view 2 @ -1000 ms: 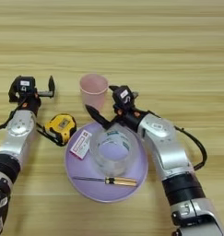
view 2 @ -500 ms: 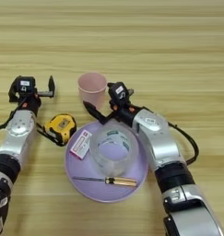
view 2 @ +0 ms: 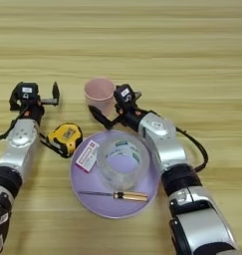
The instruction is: Move the objects on the table
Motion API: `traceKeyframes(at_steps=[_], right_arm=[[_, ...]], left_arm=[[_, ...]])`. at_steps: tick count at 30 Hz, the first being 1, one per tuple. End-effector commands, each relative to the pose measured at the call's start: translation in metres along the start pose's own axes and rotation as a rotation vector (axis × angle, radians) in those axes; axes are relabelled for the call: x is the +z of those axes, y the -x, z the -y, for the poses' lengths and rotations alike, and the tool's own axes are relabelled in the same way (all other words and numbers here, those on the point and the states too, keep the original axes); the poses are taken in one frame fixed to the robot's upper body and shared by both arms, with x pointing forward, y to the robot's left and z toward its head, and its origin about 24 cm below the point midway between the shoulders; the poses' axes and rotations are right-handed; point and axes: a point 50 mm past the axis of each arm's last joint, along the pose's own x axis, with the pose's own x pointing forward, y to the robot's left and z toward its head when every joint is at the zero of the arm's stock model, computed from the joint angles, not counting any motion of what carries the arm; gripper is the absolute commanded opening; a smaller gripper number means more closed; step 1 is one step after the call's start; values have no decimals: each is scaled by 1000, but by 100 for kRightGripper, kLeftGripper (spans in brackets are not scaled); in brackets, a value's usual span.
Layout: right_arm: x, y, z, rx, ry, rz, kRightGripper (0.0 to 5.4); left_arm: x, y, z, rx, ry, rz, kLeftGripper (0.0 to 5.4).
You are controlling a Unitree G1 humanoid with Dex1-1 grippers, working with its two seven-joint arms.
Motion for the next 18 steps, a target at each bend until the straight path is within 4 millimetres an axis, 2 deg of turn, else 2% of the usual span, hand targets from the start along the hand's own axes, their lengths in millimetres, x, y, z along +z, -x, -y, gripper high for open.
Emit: traceKeyframes(at_steps=[1,18], right_arm=[[7,-6,-1,20,20,16,536],[5,-15,1,13,13,13,536]], left_arm=[[2,-1,3,-4,1,6,540],[3,-1,4,-4,2,8,540]])
